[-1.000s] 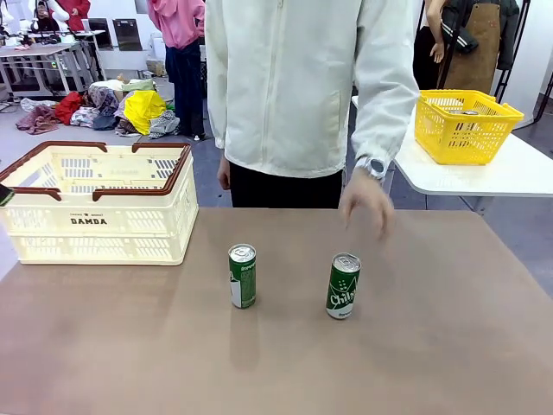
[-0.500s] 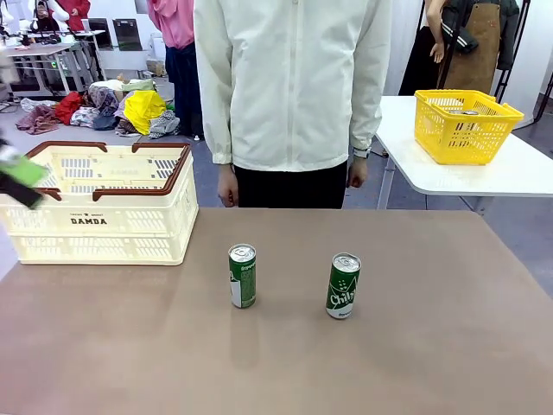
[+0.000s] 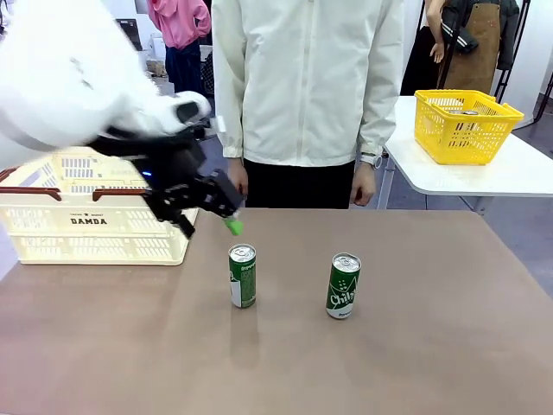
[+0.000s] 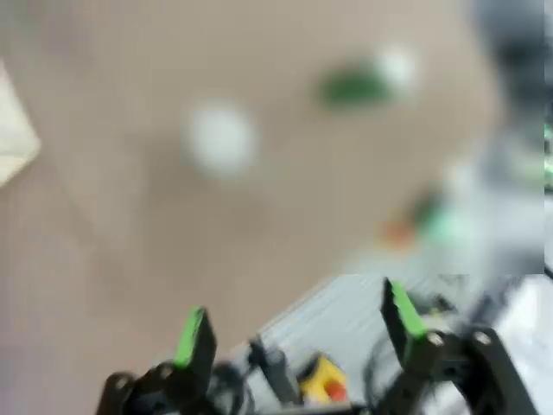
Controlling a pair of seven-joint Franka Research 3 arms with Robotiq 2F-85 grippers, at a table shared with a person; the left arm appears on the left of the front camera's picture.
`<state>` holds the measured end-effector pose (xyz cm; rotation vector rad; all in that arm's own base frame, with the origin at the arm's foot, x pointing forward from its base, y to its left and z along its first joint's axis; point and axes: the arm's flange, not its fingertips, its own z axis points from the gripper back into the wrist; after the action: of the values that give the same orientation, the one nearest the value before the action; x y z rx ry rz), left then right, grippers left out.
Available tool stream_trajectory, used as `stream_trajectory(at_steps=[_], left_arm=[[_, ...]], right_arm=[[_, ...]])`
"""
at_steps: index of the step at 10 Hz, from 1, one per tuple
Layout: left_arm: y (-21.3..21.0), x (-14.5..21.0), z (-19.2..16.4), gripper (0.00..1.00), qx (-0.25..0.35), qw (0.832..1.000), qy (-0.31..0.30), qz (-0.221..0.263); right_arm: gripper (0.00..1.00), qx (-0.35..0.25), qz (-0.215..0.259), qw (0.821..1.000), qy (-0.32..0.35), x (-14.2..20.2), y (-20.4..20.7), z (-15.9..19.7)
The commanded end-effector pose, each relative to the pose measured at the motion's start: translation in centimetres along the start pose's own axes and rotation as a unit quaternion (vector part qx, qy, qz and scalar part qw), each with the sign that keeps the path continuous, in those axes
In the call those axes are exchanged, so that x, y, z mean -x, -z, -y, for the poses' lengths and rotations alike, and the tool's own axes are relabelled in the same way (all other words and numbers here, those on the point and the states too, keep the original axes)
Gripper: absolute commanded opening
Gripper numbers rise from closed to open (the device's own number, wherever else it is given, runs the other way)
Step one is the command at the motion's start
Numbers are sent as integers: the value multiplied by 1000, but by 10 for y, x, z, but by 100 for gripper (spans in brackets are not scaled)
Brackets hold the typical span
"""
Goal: Place the drinks into the Shopping basket.
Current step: Pick up one drink and place it into the Shopping basket.
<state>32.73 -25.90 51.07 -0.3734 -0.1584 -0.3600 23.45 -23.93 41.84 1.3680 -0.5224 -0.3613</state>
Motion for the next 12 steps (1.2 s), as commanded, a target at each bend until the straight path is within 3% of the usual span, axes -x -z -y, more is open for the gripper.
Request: stream_trajectory(at_steps=[1,3,4,5,8,9,12], left_arm=[[27,-36,17,100,-161,982,-94,15],[59,-58,39,100,-220,970,-102,-8],[67,-66,40,100,-215,970,-109,-18],[54,-35,26,100,-178,981,-60,41],[54,-35,26,100,-178,981,-60,41],[61,-45,34,100,-190,979,-71,33],[87,-54,44,100,-151,977,-137,63]], right_arm=[[100,-2,-4,1000,-10,1,-2,-1],[100,-2,-4,1000,-10,1,-2,-1],[100,-2,-4,1000,-10,1,-2,-1],[100,-2,-4,1000,-10,1,-2,-1],[100,-2,-4,1000,-10,1,-2,-1],[100,-2,-4,1000,-10,1,-2,-1],[100,-2,-4,1000,-10,1,-2,-1]])
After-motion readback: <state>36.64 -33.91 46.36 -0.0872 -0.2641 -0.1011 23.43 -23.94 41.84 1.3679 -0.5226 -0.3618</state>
